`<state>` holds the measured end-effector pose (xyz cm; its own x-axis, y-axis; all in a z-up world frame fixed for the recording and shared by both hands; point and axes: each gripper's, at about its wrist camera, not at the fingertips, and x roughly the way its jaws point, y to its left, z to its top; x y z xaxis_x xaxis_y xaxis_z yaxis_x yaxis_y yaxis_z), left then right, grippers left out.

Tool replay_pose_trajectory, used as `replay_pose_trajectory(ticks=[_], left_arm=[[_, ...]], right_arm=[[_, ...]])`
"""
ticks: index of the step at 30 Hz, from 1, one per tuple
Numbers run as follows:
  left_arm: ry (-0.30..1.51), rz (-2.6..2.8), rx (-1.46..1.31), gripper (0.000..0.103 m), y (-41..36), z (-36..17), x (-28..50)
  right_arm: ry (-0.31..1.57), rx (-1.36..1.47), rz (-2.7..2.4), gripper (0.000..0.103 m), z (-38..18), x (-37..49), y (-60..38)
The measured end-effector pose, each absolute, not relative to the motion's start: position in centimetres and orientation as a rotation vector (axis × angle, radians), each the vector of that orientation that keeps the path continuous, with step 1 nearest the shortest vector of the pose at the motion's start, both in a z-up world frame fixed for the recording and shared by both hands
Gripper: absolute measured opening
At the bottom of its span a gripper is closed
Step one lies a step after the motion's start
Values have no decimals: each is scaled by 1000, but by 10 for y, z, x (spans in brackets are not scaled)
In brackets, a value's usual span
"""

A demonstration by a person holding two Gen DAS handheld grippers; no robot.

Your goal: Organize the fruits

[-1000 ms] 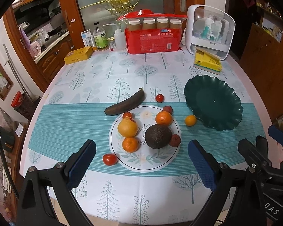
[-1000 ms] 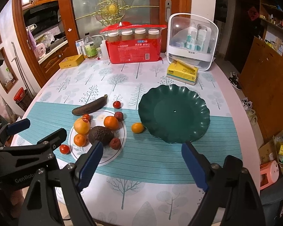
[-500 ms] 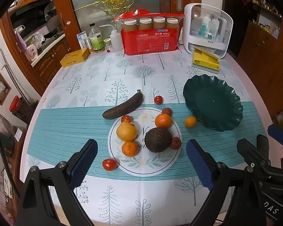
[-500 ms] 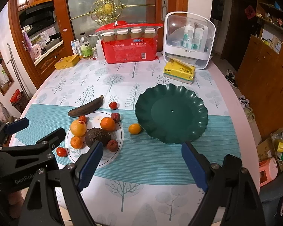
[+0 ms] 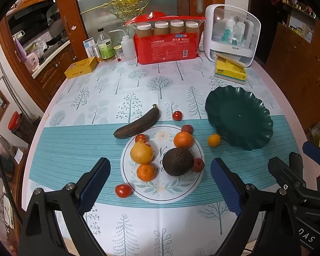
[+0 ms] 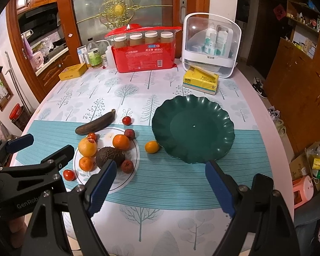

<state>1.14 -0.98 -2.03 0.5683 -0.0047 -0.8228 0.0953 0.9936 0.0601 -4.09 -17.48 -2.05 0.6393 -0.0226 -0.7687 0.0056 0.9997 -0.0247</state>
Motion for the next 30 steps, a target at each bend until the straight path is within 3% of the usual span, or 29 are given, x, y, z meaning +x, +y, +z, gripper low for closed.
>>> replay_pose_trajectory(ticks=[30], left_arm=[[984, -69, 82, 94, -8, -28, 28]], right_arm=[[881, -24, -18, 87, -19, -37, -174]])
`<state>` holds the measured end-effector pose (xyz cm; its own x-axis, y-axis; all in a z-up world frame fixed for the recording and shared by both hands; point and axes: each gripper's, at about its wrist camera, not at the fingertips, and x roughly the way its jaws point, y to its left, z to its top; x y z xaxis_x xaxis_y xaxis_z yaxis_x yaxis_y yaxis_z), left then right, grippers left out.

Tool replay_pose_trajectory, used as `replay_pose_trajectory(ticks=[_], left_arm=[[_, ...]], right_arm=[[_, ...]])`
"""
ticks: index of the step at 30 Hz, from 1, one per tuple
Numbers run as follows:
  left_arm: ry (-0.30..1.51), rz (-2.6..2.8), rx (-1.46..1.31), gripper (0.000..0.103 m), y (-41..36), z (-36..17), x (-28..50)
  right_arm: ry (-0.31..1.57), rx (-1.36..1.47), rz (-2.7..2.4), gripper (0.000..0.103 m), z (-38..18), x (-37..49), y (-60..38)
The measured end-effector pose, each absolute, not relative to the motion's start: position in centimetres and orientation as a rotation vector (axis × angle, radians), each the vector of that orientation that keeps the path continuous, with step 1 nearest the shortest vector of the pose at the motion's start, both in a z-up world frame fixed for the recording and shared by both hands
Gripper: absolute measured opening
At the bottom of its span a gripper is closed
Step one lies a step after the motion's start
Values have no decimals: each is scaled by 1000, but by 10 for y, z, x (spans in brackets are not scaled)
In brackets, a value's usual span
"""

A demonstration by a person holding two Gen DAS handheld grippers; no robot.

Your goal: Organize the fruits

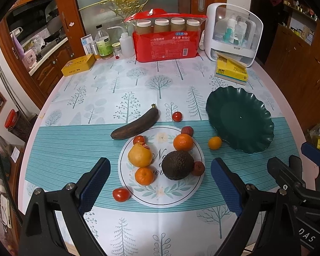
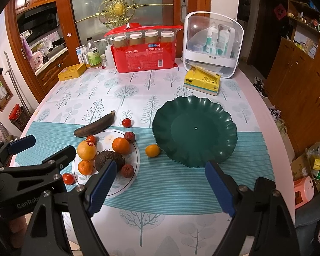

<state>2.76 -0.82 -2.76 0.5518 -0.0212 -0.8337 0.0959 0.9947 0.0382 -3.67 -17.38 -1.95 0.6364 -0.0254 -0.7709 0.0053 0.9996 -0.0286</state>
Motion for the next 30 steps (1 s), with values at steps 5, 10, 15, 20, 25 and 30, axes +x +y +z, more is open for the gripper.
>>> replay_pose_trajectory(ticks=[5, 10, 15, 20, 25, 30], left_arm=[[992, -75, 73, 94, -3, -33, 28], [1002, -72, 63, 94, 5, -36, 28], [1017, -63, 46, 94, 18, -40, 30], [1044, -60, 19, 95, 33, -49, 33], [1101, -53, -69, 95, 60, -68, 39], [1192, -2, -159, 95, 93, -104, 45]], right_arm=[[891, -23, -16, 87, -21, -34, -170], [902, -25, -8, 87, -29, -30, -161], [913, -36, 4, 87, -31, -28, -152], [943, -41, 31, 87, -37, -20, -145], [999, -40, 78, 87, -52, -6, -135], [1041, -65, 115, 85, -71, 8, -124]])
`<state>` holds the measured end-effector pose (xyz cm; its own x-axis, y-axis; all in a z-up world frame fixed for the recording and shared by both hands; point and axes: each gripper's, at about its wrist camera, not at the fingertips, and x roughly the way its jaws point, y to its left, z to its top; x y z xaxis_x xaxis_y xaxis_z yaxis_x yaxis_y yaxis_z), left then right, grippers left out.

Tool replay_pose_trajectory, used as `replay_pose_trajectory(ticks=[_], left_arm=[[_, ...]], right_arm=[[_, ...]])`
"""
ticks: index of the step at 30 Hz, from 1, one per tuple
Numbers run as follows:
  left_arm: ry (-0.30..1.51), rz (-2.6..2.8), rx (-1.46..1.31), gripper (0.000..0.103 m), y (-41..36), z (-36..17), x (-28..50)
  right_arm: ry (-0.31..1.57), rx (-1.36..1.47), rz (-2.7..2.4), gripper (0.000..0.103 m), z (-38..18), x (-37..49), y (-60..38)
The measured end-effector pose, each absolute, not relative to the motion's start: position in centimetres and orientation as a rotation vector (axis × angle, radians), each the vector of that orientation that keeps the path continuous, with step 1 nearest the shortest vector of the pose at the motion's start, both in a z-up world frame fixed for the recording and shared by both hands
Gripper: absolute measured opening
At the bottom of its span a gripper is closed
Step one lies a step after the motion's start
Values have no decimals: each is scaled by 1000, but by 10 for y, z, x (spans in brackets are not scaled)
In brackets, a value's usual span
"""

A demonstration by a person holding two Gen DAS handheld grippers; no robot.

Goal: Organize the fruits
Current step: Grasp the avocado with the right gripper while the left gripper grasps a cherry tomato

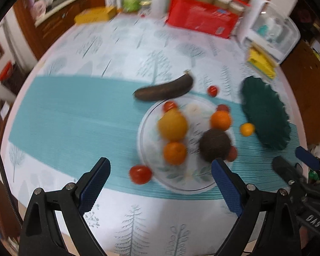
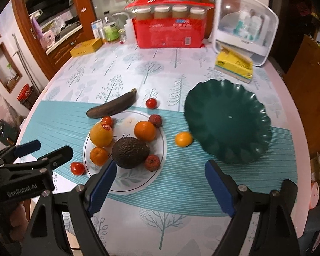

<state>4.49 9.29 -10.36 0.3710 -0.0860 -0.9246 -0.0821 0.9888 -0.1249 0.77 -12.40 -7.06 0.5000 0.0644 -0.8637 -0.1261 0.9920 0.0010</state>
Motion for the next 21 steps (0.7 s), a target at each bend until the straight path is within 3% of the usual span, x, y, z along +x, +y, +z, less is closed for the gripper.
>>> replay_pose_trajectory(ticks=[8, 16, 21], left_arm=[[1269, 55, -225, 95, 121, -157, 46], [1267, 14, -203, 95, 123, -177, 47], [1297, -13, -219, 88, 123, -190, 43]], right_arm=[[1102, -104, 158, 85, -106, 31, -110], [1134, -121, 226, 85, -136, 47, -95], [1150, -132, 261, 85, -148, 51, -84]])
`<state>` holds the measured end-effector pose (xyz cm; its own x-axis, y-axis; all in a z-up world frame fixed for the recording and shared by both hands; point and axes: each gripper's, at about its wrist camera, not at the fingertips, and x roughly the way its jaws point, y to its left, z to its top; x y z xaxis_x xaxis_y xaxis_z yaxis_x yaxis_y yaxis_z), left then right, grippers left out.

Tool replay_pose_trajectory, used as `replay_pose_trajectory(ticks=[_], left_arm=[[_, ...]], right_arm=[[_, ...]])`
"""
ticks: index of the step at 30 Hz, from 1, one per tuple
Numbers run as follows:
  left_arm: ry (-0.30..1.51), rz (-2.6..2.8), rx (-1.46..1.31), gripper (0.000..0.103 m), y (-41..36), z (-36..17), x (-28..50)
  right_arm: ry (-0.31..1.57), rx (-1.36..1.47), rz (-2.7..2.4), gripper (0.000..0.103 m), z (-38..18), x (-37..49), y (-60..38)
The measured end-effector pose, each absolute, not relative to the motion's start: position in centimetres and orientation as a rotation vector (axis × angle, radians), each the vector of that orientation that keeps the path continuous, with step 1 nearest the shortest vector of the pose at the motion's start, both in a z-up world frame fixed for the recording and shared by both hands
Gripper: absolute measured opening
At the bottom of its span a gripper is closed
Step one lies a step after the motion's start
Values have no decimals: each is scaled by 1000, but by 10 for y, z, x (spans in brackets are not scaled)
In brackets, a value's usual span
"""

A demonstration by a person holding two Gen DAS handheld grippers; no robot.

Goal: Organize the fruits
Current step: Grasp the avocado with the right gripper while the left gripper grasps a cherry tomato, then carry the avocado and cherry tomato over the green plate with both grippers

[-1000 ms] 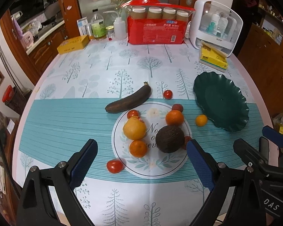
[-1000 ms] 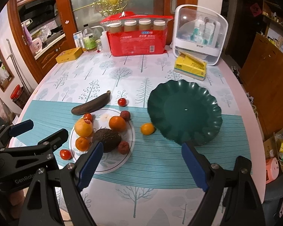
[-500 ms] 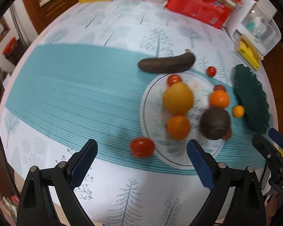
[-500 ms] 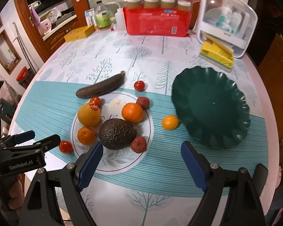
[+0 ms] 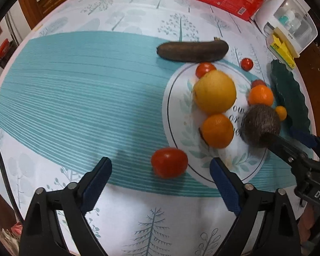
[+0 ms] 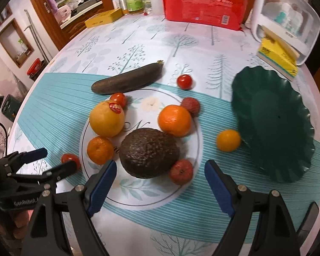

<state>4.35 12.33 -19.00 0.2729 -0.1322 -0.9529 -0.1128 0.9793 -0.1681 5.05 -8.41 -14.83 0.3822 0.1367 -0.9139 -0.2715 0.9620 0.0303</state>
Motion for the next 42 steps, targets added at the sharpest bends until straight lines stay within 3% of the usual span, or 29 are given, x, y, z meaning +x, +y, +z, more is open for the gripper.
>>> replay_pose_trajectory(ticks=[9, 14, 18, 22, 32, 42], left_arm=[[1293, -30, -243, 67, 124, -199, 43], [1270, -39, -238, 45, 118, -198, 42], [1259, -38, -233, 36, 113, -197, 42], [1248, -32, -245, 35, 114, -197, 40], [1195, -13, -247, 35, 115, -182, 36], [1080, -100, -178, 35, 79, -120, 58]], right_arm=[[1194, -116, 257, 85, -173, 65, -79], [1180, -129, 269, 85, -176, 70, -73], [1196, -117, 273, 85, -182, 76, -71], [1217, -68, 304, 76, -187, 80, -74], [1193, -55, 308, 76, -177, 70, -80], [1050, -18, 292, 76, -114, 50, -106]])
